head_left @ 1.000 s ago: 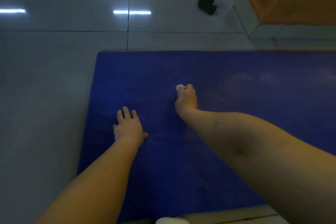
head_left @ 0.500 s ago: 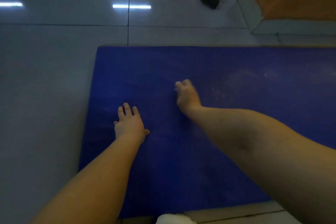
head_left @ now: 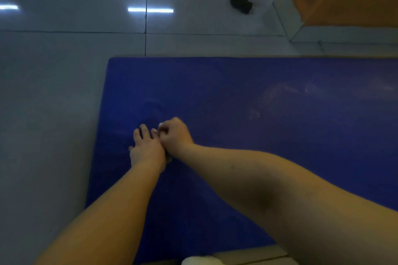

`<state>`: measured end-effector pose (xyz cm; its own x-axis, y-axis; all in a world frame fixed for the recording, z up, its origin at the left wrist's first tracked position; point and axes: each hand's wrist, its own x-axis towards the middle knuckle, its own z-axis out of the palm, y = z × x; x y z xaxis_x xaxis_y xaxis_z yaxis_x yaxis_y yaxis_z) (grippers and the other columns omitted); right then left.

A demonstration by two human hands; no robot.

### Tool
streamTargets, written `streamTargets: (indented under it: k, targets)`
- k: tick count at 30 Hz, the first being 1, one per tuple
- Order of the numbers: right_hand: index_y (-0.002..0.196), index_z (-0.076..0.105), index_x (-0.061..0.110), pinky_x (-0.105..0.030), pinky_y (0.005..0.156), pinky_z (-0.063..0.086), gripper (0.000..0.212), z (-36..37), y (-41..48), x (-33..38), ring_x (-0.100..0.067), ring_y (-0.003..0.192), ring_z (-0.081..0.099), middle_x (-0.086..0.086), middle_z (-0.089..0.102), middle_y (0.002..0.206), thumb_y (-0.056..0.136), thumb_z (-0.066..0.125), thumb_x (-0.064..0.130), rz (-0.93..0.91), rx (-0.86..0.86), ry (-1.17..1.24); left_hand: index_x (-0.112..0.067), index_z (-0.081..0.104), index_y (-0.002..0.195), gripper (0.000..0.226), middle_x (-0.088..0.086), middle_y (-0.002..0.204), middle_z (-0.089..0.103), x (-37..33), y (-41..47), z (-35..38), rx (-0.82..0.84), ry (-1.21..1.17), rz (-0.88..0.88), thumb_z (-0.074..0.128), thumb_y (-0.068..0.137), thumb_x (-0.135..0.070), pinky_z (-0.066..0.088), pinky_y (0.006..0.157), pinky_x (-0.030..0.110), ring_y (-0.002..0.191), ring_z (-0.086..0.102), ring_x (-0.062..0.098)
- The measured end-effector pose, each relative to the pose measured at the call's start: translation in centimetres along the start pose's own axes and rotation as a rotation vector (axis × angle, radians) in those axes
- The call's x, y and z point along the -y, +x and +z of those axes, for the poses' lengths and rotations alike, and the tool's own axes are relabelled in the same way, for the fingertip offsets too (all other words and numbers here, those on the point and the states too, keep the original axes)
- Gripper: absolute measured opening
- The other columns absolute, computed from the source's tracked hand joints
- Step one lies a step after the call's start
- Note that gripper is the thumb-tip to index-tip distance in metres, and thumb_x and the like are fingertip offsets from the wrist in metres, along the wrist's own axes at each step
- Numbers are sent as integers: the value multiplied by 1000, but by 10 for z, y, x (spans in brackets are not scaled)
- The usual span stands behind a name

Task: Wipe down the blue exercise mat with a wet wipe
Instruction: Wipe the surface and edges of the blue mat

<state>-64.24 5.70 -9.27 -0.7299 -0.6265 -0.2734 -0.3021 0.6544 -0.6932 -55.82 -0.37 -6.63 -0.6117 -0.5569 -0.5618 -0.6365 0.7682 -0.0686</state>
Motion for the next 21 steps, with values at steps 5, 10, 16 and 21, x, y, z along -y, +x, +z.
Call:
streamTargets:
  k: [5, 10, 16, 21]
  targets:
    - [91, 67, 9, -36, 79, 50, 20, -22, -2, -16, -22, 85, 56, -5, 52, 105, 101, 59, 24, -236, 113, -185, -18, -2, 160, 107, 11, 166, -15, 0, -1, 1, -16, -10, 2, 67, 88, -57, 39, 114, 48, 153, -7, 33]
    - [91, 67, 3, -44, 83, 51, 18, -88, 18, -85, -32, 83, 55, -16, 51, 105, 99, 61, 19, -35, -158, -249, -15, -2, 160, 110, 13, 165, -15, 1, 0, 2, -15, -2, 11, 67, 87, -60, 40, 112, 48, 153, -6, 35]
    - [119, 54, 6, -41, 84, 45, 31, -143, 14, -137, -29, 93, 51, -14, 44, 128, 107, 45, 33, 597, -424, -252, -14, 0, 160, 110, 14, 166, -14, 0, 2, 3, -21, 7, 12, 68, 86, -59, 43, 110, 49, 153, -4, 36]
    - [119, 60, 6, -40, 97, 44, 24, -86, 5, -89, -33, 116, 51, -17, 51, 126, 98, 50, 15, 361, -287, -124, -14, -1, 160, 111, 15, 165, -13, -1, 3, 4, -23, 24, 9, 67, 86, -60, 45, 109, 48, 153, -4, 36]
